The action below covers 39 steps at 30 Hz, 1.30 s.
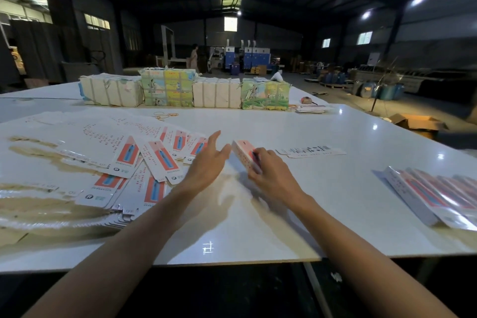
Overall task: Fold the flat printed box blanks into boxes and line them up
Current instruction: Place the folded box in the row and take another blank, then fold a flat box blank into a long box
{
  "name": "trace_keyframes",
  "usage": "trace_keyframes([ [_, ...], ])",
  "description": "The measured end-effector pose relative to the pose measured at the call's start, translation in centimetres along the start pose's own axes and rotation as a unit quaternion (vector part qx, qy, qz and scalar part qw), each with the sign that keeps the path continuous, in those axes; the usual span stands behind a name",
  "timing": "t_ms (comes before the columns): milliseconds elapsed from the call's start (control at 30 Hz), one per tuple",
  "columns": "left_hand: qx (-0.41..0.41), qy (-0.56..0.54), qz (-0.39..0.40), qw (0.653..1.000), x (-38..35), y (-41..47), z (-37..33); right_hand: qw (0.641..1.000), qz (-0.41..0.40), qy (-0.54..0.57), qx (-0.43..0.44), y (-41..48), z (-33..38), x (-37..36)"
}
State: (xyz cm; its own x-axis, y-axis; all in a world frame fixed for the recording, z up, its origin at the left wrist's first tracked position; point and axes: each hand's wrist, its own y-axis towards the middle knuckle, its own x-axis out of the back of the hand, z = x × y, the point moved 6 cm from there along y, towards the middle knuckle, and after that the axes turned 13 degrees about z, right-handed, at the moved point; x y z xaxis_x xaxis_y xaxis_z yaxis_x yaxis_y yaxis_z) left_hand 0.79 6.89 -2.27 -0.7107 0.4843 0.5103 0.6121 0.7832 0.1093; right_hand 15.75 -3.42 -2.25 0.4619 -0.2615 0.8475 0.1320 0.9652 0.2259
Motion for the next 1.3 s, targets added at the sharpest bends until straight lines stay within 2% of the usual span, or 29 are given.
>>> trace_keyframes([
  [33,0.009,0.151,-0.042,0.988,1.4,0.3,0.3,1.000,0.000,-0.004,-0.020,-0.3,-0.9,0.7],
  [67,0.038,0.267,-0.070,0.961,2.7,0.7,0.7,0.999,-0.003,-0.014,-0.039,-0.7,-2.0,1.5],
  [133,0.131,0.418,-0.089,0.894,5.0,1.3,2.0,0.995,-0.015,-0.055,-0.087,-1.5,-4.6,3.3],
  [200,0.232,0.481,-0.074,0.842,6.7,1.2,3.6,0.983,-0.027,-0.102,-0.150,-3.0,-7.5,5.4],
  [267,0.296,0.499,-0.064,0.812,7.8,0.5,5.1,0.966,-0.043,-0.147,-0.209,-5.1,-10.3,7.5],
  [333,0.294,0.510,-0.068,0.805,8.3,0.1,6.2,0.945,-0.061,-0.195,-0.255,-7.4,-12.7,9.4],
  [400,0.278,0.506,-0.074,0.813,8.6,-0.1,6.4,0.920,-0.069,-0.249,-0.295,-9.6,-14.9,10.9],
  [467,0.256,0.472,-0.080,0.840,8.3,-0.1,6.2,0.899,-0.069,-0.284,-0.326,-11.7,-16.7,12.1],
  [600,0.216,0.339,-0.109,0.909,9.0,-0.4,5.5,0.870,-0.076,-0.337,-0.352,-13.8,-18.0,13.8],
  [700,0.233,0.294,-0.088,0.923,10.1,-0.4,5.5,0.847,-0.056,-0.368,-0.379,-14.5,-18.6,14.3],
  [800,0.236,0.262,-0.113,0.929,10.9,-0.2,6.1,0.839,-0.056,-0.385,-0.381,-14.0,-18.2,14.6],
  [933,0.176,0.165,-0.147,0.959,11.2,0.5,6.8,0.896,-0.091,-0.326,-0.288,-9.4,-14.2,13.0],
  [1000,0.165,0.102,-0.132,0.972,10.7,0.9,7.0,0.927,-0.099,-0.284,-0.222,-6.3,-11.1,11.5],
  [1133,0.153,-0.103,-0.040,0.982,7.6,1.0,5.9,0.985,-0.075,-0.134,-0.072,-0.8,-5.0,7.3],
  [1200,0.150,-0.185,0.032,0.971,5.1,1.0,5.0,0.997,-0.060,-0.052,-0.008,1.2,-2.5,5.0],
  [1300,0.114,-0.291,0.151,0.938,0.8,0.5,2.9,0.996,-0.047,0.064,0.051,3.1,-0.4,2.1],
])
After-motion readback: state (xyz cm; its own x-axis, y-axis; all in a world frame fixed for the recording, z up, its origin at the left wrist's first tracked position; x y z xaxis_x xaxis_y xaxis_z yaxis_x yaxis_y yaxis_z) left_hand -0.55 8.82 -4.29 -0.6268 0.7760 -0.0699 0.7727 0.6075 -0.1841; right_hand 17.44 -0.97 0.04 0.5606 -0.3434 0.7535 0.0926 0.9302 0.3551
